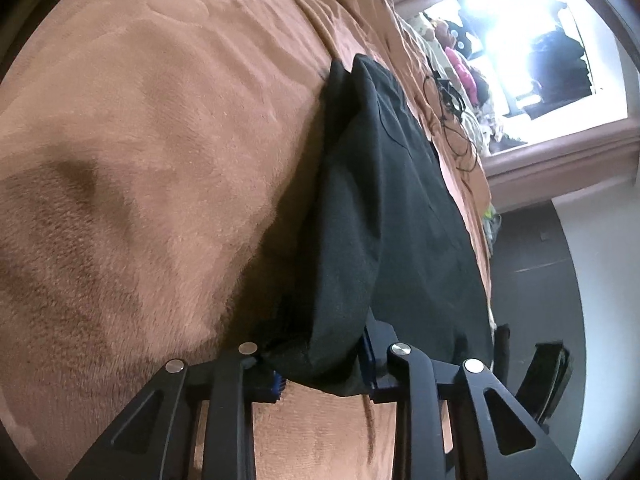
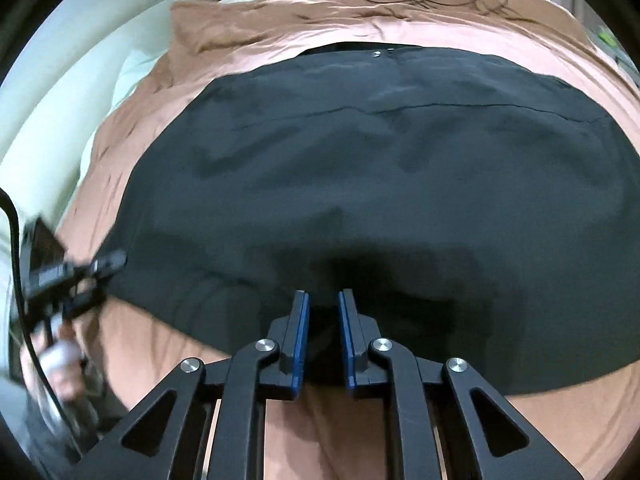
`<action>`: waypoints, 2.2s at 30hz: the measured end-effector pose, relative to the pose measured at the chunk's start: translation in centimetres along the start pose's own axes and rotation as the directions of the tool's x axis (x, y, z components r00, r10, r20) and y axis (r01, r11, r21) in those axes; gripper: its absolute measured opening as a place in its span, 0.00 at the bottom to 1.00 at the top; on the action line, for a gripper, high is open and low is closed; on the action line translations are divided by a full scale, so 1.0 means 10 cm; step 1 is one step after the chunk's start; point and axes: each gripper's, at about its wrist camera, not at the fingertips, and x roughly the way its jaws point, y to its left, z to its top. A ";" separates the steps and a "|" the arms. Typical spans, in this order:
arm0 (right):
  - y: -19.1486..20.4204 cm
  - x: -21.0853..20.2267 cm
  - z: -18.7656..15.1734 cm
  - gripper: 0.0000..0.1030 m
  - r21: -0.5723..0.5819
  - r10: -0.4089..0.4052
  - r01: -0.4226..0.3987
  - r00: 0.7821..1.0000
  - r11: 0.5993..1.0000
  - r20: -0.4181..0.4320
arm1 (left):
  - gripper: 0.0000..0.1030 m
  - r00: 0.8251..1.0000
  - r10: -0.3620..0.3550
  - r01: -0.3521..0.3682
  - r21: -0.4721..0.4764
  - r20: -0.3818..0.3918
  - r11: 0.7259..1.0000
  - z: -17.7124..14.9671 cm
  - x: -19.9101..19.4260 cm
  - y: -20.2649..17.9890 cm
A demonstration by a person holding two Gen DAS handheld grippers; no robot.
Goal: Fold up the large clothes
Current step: 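Smooth the folded shirt flat with both grippers and release, then grasp the black shirt's hem edge with both grippers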
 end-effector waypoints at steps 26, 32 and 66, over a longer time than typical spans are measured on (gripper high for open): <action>-0.40 0.85 1.48 0.13 0.121 -0.063 0.061 0.998 0.991 0.018 | 0.26 0.993 0.105 -0.095 -0.152 0.059 0.984 -0.20 -0.10 -0.02; -0.35 0.87 1.60 0.15 0.076 -0.086 0.084 0.996 0.994 0.024 | 0.26 0.994 0.100 -0.093 -0.143 0.044 0.985 -0.16 -0.03 -0.07; -0.22 -0.07 -0.49 0.24 0.042 0.056 -0.061 0.992 0.997 0.110 | 0.10 0.988 -0.092 0.063 0.214 0.124 0.975 0.02 -0.46 -1.77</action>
